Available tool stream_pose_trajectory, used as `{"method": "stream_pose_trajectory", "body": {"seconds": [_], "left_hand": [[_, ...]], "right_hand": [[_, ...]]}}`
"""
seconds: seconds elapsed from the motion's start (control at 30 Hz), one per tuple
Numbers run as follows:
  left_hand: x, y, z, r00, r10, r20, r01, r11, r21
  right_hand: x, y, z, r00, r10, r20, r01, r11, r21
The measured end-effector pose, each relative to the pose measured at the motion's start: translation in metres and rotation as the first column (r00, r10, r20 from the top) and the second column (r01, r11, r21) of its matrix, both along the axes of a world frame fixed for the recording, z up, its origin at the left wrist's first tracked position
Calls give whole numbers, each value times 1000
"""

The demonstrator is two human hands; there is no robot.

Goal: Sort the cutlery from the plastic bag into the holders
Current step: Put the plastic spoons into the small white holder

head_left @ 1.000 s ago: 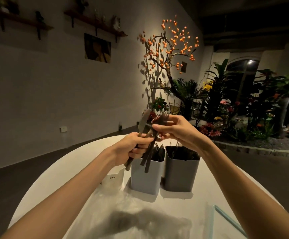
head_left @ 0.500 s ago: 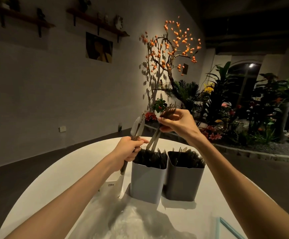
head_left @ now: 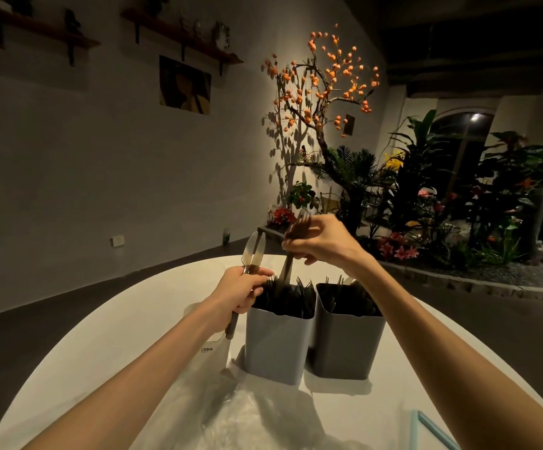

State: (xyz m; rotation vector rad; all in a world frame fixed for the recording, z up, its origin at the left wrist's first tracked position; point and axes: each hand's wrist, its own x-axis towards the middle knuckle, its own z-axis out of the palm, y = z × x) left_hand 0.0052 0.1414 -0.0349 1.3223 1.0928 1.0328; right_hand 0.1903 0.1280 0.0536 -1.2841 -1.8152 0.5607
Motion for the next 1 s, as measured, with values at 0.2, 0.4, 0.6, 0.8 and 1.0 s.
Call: {"method": "stream_pose_trajectory", "body": {"seconds": [0.2, 0.4, 0.6, 0.8, 1.0], "left_hand": [[1, -3, 0, 1000, -14, -26, 14, 1000, 3], [4, -14, 9, 987, -158, -32, 160, 984, 80], [18, -10, 32, 993, -66, 97, 46, 979, 201], [34, -20, 31, 980, -164, 110, 151, 982, 118], [39, -19, 5, 977, -164, -135, 178, 978, 106]], "right_hand": [[-4, 4, 2, 1000, 6, -6, -6, 995, -103], [-6, -4, 21, 997, 72, 27, -69, 994, -80], [-2, -17, 44, 996, 81, -25, -78, 992, 97], [7, -23, 43, 998, 26, 54, -30, 997, 74], [19, -9, -5, 981, 50, 188, -38, 997, -65]]}}
